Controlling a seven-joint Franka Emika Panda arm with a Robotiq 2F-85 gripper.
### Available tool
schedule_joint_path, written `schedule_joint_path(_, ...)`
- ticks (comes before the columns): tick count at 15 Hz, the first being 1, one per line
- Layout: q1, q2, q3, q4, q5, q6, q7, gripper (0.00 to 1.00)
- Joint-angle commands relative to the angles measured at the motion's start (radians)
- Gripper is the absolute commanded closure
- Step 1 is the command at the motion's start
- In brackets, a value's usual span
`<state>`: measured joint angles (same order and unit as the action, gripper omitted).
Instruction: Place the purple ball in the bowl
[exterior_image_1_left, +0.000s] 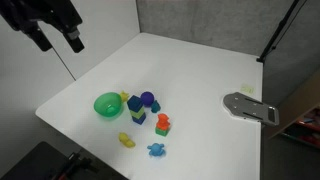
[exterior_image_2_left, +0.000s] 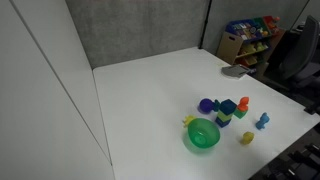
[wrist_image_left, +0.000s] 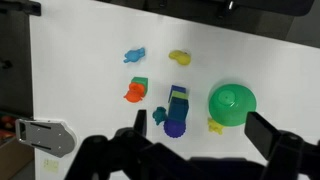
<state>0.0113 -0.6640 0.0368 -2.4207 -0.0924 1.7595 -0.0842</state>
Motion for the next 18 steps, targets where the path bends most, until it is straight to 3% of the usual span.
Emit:
schedule_joint_path(1,0.011,0.001,-0.008,0.003,-0.005,-0.003,0.005,0.00)
schedule_joint_path(14,0.011,0.001,-0.008,0.003,-0.005,-0.003,0.006,0.00)
schedule_joint_path(18,0.022,0.057,-0.013,0.033,0.021,0.040,0.001,0.00)
